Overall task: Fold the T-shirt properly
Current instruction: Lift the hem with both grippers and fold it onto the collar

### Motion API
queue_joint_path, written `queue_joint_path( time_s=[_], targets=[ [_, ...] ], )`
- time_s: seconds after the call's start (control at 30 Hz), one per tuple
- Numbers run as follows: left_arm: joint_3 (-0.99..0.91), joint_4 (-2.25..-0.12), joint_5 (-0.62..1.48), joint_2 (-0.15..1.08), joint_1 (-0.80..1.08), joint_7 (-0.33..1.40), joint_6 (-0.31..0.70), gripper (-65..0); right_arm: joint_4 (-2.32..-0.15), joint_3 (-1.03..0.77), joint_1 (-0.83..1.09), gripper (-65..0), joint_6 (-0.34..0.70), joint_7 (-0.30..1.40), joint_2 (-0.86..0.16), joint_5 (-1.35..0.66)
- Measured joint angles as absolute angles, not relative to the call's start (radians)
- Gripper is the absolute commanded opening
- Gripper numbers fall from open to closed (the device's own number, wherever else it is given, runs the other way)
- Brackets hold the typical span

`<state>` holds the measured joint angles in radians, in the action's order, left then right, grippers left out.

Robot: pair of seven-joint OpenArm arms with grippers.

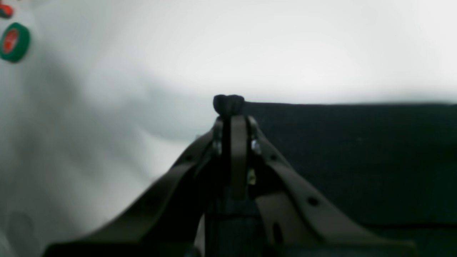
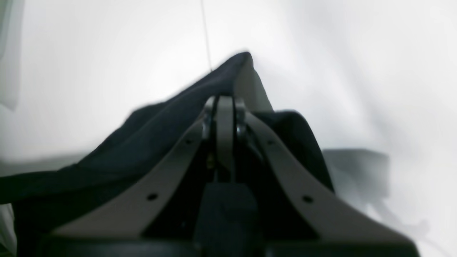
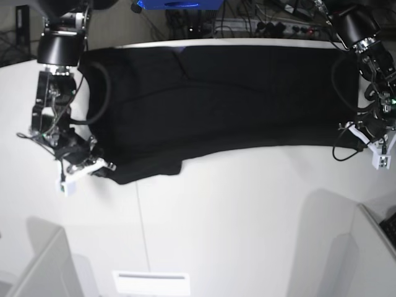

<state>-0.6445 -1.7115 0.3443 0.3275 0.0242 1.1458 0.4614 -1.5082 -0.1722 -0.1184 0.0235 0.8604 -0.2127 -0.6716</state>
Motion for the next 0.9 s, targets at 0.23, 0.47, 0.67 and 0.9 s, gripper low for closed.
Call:
queue_joint_path(
  time_s=[0.23,0.47,0.67,0.9],
  targets=[
    [-0.655,-1.768,0.342,0.330,0.093,1.148,0.510,-65.0,-1.624,-0.173,-0.034,-65.0,0.024,0.868,-0.213,-0.707],
    [-0.654,-1.856,0.342,0.331,0.165,1.149,0.517,-65.0,-1.700,-0.230,0.055,-65.0,0.023,0.883,-0.215,-0.818],
    [-0.654,-1.898,0.342,0.334,0.208,1.150,0.517,-65.0,-1.755,-0.281,0.102,-65.0,0.024,0.929,-0.209,-0.902],
    [-0.694,-1.927,0.347,0.327,0.239,1.147,0.517,-65.0,-1.876,-0.372,0.154,-65.0,0.024,1.015,-0.209,-0.902]
  ],
)
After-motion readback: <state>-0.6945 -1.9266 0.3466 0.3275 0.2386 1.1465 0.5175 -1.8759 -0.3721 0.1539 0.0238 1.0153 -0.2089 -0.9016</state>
